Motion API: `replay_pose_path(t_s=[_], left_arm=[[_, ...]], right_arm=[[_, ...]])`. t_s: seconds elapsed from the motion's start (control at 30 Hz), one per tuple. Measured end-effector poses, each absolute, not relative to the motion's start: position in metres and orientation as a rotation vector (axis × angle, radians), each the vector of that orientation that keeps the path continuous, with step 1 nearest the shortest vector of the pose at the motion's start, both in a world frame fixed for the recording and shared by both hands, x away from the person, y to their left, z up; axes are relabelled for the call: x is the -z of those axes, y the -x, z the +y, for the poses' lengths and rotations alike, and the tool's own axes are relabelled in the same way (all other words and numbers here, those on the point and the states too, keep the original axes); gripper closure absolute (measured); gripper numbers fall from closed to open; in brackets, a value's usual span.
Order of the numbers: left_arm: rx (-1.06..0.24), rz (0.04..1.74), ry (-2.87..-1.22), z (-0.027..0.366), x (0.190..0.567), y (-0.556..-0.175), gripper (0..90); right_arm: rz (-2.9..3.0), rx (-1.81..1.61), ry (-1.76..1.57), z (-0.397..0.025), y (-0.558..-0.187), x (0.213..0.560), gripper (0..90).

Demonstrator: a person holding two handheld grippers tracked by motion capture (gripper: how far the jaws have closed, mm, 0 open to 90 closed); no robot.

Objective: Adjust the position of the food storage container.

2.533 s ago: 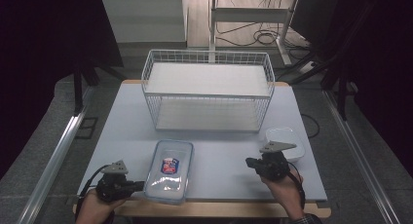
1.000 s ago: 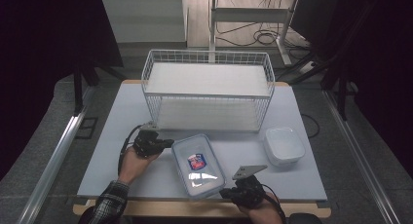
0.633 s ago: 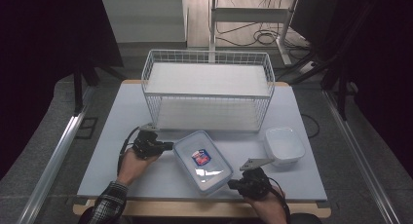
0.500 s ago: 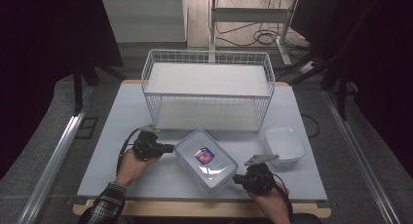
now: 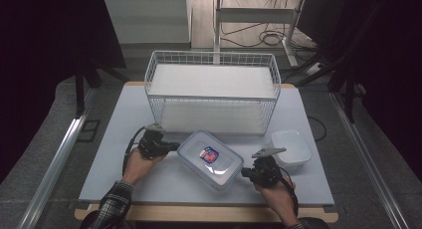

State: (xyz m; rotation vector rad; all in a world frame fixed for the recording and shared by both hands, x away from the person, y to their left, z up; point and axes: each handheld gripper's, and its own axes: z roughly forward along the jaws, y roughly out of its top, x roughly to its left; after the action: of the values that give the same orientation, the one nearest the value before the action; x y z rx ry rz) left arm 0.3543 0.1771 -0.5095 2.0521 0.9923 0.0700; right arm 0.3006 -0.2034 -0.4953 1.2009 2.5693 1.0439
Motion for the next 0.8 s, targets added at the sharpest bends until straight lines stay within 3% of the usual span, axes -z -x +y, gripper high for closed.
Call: replay_pose_path(t_s=[0.5, 0.6, 0.8], left_arm=[[0.005, 0.964, -2.061, 0.183, 0.506, -0.323, 90.0], [-0.089, 1.039, -2.033, 0.188, 0.506, -0.331, 89.9], [-0.078, 1.043, -2.082, 0.179, 0.512, -0.331, 90.0]], right_arm=[[2.555, -0.967, -1.204, -0.202, -0.334, 0.496, 89.4], [2.56, -0.972, -1.199, -0.198, -0.341, 0.497, 89.4], [2.563, -0.956, -1.175, -0.19, -0.346, 0.497, 89.4]])
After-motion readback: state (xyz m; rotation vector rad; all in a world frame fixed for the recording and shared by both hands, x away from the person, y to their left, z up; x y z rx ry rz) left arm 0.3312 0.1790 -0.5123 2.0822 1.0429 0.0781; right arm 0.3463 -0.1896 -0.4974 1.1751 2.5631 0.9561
